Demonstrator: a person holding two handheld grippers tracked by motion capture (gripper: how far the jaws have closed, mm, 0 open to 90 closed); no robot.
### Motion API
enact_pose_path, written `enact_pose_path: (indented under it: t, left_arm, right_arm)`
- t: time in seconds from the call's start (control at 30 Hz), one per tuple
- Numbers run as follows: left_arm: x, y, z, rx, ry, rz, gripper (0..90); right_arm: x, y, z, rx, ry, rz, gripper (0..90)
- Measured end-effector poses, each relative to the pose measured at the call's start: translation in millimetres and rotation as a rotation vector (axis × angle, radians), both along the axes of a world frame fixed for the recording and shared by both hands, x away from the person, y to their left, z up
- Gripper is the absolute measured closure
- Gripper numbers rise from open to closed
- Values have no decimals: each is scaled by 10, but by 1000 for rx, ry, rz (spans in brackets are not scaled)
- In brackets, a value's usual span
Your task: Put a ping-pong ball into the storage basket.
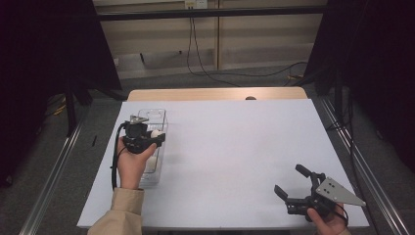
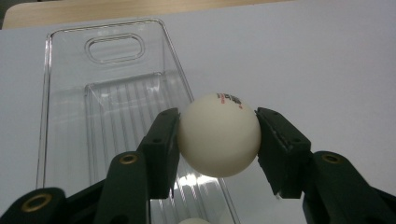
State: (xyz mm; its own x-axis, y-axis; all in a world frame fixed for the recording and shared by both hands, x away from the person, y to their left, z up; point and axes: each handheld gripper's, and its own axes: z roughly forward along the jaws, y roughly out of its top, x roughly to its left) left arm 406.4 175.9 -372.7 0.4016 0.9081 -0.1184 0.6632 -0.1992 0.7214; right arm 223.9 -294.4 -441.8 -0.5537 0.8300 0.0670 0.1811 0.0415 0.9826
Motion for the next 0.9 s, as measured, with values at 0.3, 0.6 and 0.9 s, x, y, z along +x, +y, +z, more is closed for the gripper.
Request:
enact_pose_path:
  t: [0.3,0.6,0.9]
  left_arm:
    - [-5,23,-2,2,-5,6,513]
    - [-8,40,-6,7,-8,12,512]
    - [-14,77,-20,10,-8,15,512]
  right_arm:
    - [0,3,1,2,0,0,8]
    - [-2,2,2,4,0,-1,8]
    - [-2,2,3,4,-3,-2,9]
